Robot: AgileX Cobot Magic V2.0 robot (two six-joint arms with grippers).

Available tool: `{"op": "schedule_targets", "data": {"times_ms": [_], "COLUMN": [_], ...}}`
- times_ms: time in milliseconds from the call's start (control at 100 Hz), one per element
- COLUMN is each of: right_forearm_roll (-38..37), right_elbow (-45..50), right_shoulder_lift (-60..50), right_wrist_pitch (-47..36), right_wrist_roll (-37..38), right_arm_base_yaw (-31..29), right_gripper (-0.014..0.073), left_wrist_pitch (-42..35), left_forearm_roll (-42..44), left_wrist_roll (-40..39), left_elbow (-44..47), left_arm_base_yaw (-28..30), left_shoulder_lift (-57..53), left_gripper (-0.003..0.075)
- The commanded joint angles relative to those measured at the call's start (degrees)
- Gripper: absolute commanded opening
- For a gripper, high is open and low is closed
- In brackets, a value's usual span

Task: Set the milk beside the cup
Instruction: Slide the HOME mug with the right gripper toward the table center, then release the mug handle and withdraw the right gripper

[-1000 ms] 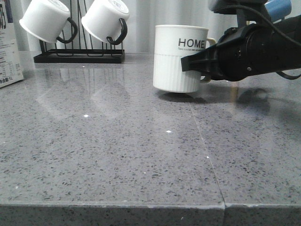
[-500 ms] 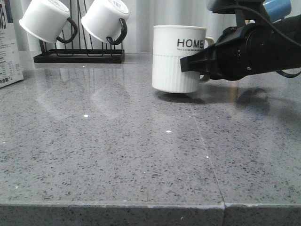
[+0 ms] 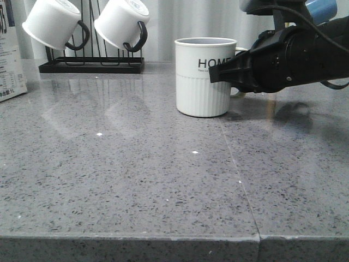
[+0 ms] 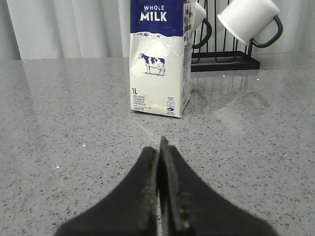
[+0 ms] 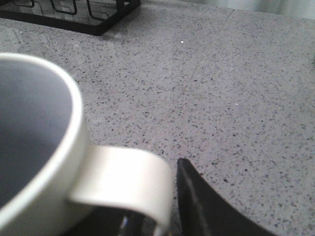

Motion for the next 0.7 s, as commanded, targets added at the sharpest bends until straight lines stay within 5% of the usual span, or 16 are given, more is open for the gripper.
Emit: {"op": "schedule_targets", "data": {"times_ms": [0, 690], "right_forearm_roll": [-0.3, -0.3], "right_elbow": [-0.9, 9.3], "right_shoulder_lift": [-3.8, -17.3], "right_wrist_pitch": [-4.3, 0.2], "right_wrist_roll": [-0.3, -0.3], "right_arm_base_yaw": [0.1, 0.1], "right_gripper": [0.0202, 0.0196], "left_wrist_pitch": [-4.5, -4.5], "left_forearm_roll": [0.0, 0.0], "left_wrist_roll": [-0.5, -0.5], "left_elbow": [3.5, 3.5], "left_arm_base_yaw": [-0.4, -0.4], "left_shoulder_lift": [-1.8, -1.8], "left_gripper": [-0.002, -0.002]}}
